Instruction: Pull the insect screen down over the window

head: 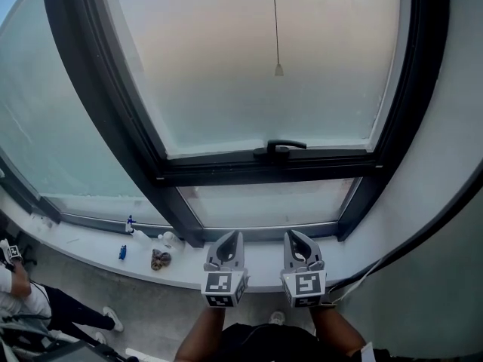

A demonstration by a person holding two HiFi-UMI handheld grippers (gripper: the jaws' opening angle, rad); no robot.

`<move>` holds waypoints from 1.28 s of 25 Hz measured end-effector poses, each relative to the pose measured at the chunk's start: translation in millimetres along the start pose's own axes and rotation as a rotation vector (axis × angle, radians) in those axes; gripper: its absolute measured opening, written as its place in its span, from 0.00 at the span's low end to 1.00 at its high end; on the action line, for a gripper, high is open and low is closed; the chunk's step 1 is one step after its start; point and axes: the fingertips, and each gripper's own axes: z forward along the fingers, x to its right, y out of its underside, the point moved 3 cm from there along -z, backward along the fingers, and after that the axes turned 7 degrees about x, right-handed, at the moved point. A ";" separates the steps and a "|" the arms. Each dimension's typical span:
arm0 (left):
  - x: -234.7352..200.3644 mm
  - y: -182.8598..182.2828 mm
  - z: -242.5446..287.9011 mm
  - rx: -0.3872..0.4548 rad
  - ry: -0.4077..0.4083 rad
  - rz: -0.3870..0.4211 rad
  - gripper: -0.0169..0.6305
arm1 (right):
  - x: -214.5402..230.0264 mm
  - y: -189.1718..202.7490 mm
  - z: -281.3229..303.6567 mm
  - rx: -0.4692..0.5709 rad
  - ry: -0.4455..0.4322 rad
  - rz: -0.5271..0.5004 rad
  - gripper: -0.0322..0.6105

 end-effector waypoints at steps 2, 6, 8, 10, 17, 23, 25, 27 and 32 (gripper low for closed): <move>-0.9 -2.8 8.7 0.001 -0.010 -0.001 0.03 | 4.3 2.1 7.3 0.003 -0.016 -0.016 0.05; -11.0 0.6 26.4 0.000 -0.020 -0.002 0.03 | 12.2 4.9 23.1 0.009 -0.021 -0.022 0.05; -16.8 -0.5 37.2 0.004 -0.015 -0.016 0.03 | 14.7 6.6 32.4 0.006 -0.017 -0.015 0.05; -23.6 0.6 49.8 0.004 -0.007 -0.025 0.03 | 17.7 9.8 45.0 -0.003 -0.009 -0.008 0.05; -38.6 -9.7 85.3 0.026 0.065 -0.031 0.03 | 31.8 3.3 84.7 0.017 0.054 0.001 0.05; -61.1 -9.7 109.1 0.049 0.090 0.007 0.03 | 34.0 -7.4 112.4 0.047 0.108 -0.032 0.05; -65.4 -9.9 114.3 0.055 0.103 0.008 0.03 | 33.8 -9.7 117.9 0.045 0.121 -0.034 0.05; -67.6 -12.4 119.8 0.063 0.116 0.010 0.03 | 35.1 -12.7 123.0 0.060 0.129 -0.042 0.05; -65.9 -30.2 133.2 0.097 0.124 -0.005 0.03 | 43.1 -25.2 135.5 0.082 0.124 -0.084 0.05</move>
